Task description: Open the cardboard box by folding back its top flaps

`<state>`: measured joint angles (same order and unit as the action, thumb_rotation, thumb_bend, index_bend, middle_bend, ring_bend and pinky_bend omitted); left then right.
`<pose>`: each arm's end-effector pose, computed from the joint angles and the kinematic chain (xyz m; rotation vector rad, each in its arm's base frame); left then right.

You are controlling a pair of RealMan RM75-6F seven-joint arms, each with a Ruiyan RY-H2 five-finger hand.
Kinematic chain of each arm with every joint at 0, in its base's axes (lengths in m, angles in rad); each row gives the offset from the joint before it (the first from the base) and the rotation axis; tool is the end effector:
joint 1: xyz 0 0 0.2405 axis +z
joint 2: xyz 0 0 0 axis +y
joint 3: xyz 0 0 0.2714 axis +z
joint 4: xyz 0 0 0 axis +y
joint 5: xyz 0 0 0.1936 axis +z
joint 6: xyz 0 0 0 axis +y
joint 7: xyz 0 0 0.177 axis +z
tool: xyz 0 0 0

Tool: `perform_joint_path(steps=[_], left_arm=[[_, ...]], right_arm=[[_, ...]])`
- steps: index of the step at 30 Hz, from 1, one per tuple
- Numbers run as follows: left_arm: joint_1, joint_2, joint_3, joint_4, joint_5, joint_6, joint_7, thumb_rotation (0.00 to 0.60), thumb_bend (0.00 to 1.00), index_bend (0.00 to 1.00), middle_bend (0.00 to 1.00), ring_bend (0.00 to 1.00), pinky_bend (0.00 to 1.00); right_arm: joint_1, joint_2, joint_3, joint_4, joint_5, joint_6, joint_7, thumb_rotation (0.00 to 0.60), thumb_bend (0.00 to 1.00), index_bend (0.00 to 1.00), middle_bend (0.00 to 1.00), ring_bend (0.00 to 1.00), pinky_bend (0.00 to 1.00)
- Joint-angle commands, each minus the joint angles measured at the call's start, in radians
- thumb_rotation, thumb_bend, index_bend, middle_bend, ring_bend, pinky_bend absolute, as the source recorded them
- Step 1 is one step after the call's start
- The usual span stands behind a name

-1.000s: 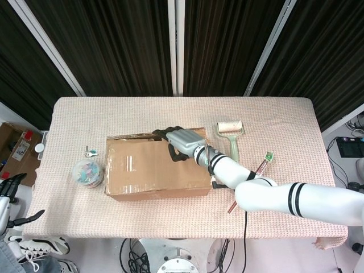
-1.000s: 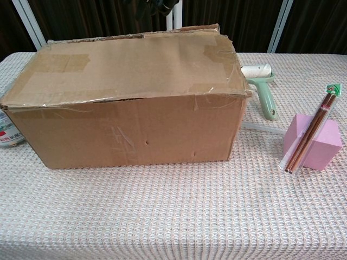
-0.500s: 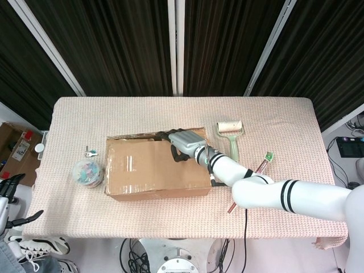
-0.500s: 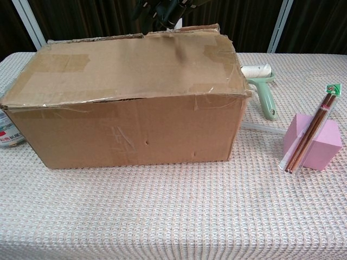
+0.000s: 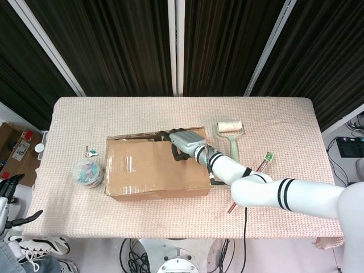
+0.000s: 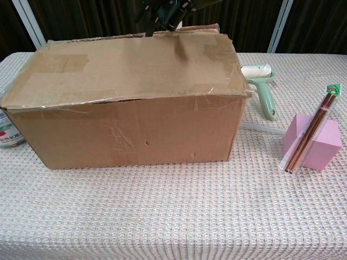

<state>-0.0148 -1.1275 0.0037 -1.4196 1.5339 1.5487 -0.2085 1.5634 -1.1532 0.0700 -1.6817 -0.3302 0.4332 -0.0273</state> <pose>-0.3588 0.1814 0.1964 -1.3511 -0.9391 -0.8977 0.0461 -0.4213 0.0364 2.1206 -1.4406 0.7802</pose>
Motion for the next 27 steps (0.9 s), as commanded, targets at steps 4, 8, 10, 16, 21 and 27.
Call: perform_joint_path(steps=[4,8,10,16,21,27], left_arm=[[0.000,-0.003,0.000,0.003,0.004,-0.001,-0.006,0.390,0.00,0.12,0.15,0.14,0.24],[-0.003,-0.004,0.000,0.004,0.007,-0.004,-0.009,0.390,0.00,0.12,0.15,0.14,0.24],[-0.005,-0.003,-0.001,-0.001,0.009,-0.006,-0.009,0.390,0.00,0.12,0.15,0.14,0.24],[-0.010,0.004,-0.005,-0.020,0.013,-0.008,-0.015,0.388,0.00,0.12,0.15,0.14,0.24],[-0.016,0.014,-0.007,-0.040,0.021,-0.008,-0.005,0.390,0.00,0.12,0.15,0.14,0.24],[-0.021,0.026,-0.011,-0.071,0.029,-0.002,0.008,0.389,0.00,0.12,0.15,0.14,0.24]], right_arm=[[-0.064,0.030,0.049,-0.035,-0.074,0.043,0.049,0.600,0.93,0.00,0.34,0.00,0.00],[-0.120,0.072,0.103,-0.071,-0.130,0.056,0.101,0.600,0.93,0.00,0.38,0.00,0.00],[-0.157,0.105,0.140,-0.097,-0.163,0.044,0.140,0.600,0.93,0.00,0.40,0.00,0.00],[-0.271,0.204,0.241,-0.156,-0.270,-0.002,0.245,0.600,0.94,0.00,0.46,0.00,0.00],[-0.362,0.280,0.326,-0.189,-0.344,-0.121,0.349,0.600,0.93,0.00,0.50,0.03,0.00],[-0.522,0.326,0.482,-0.255,-0.484,-0.219,0.450,0.600,0.93,0.00,0.51,0.04,0.00]])
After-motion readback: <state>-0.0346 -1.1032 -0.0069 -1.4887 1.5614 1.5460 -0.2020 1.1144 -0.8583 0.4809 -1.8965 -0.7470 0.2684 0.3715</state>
